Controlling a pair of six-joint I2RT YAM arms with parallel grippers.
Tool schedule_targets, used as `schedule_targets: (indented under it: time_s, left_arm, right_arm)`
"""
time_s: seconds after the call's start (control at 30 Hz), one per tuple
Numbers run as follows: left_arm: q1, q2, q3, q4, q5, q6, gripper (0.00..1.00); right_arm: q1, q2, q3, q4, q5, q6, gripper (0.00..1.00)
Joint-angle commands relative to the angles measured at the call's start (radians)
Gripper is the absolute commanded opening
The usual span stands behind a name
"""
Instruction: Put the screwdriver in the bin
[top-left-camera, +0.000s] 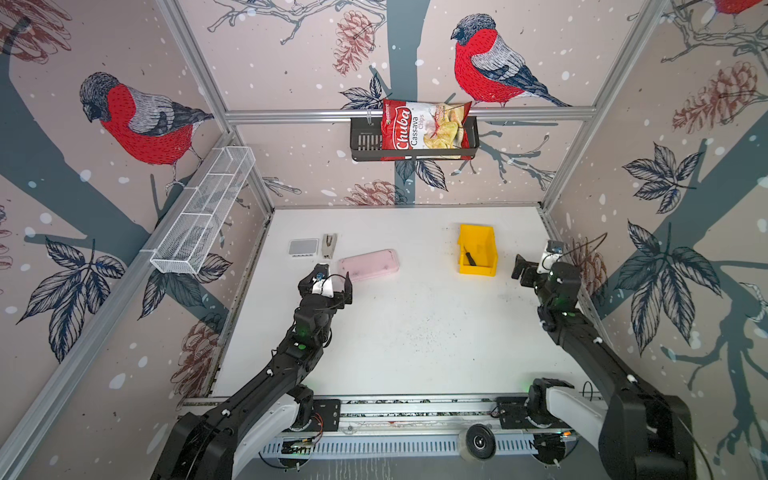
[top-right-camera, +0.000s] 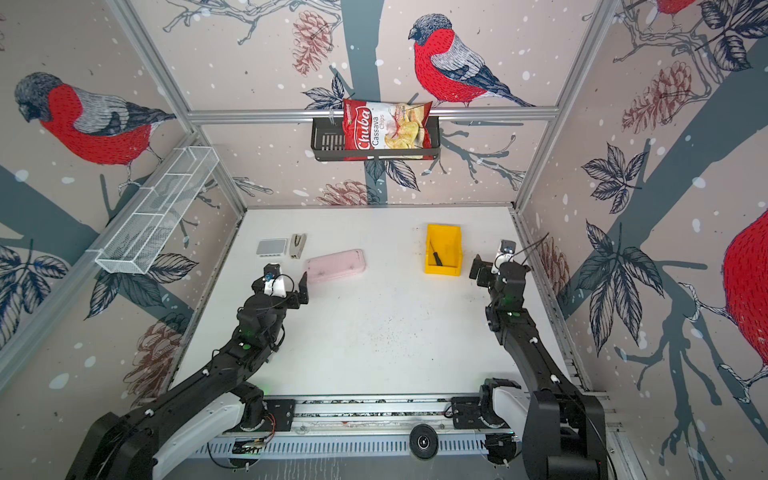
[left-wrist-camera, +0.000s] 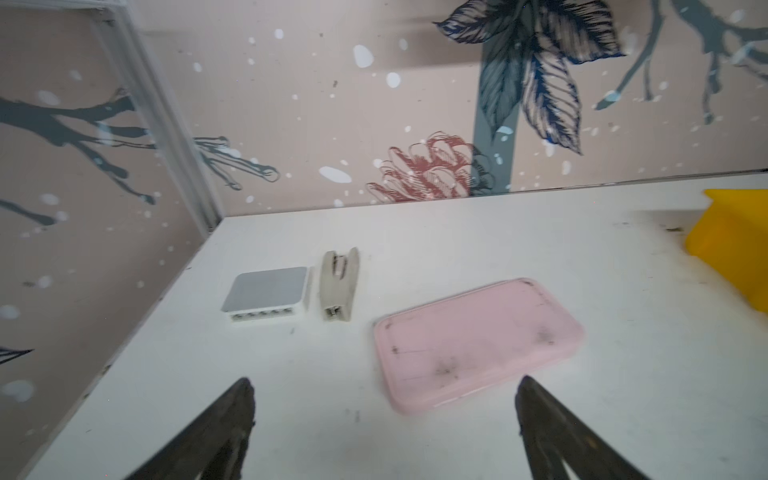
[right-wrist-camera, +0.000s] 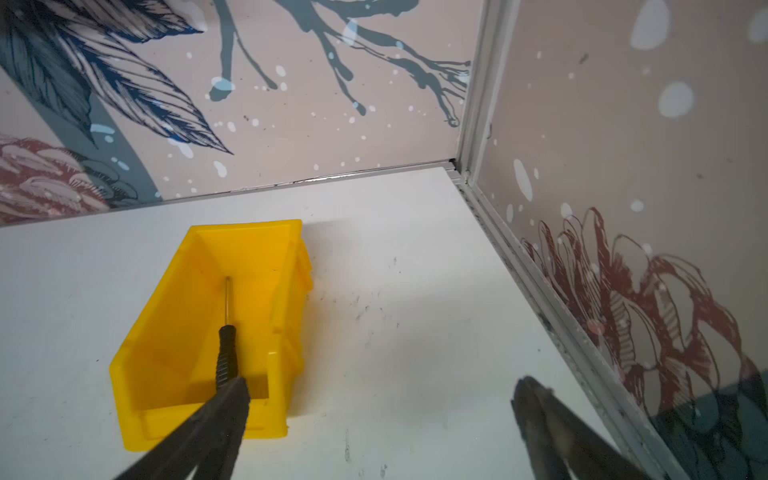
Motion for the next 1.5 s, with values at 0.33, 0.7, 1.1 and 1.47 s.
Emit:
schedule_targets:
  time_s: [0.33,0.7,1.1,1.47]
  left_arm:
    - [0.235,0.331,-0.103,0.520,0.042,0.047,0.96]
    - [0.275,0.602,-0.056,0.797,0.097,0.021,0.96]
    - [0.295,0.685,0.012,0.733,0.094,-0.005,0.97]
    - [0.295,0.688,0.007,0.746,0.091,-0.001,0.96]
  right_arm:
    - [-0.004,0.084,-0.250,0.548,0.026,0.047,1.00]
    - [-0.023,0.322,-0.216,0.737,-0.042,0.079,1.00]
    - [-0.007,0.473,-0.203,0.846,-0.045,0.061,1.00]
    - [0.030,0.470,-0.179,0.797,0.033,0.045,1.00]
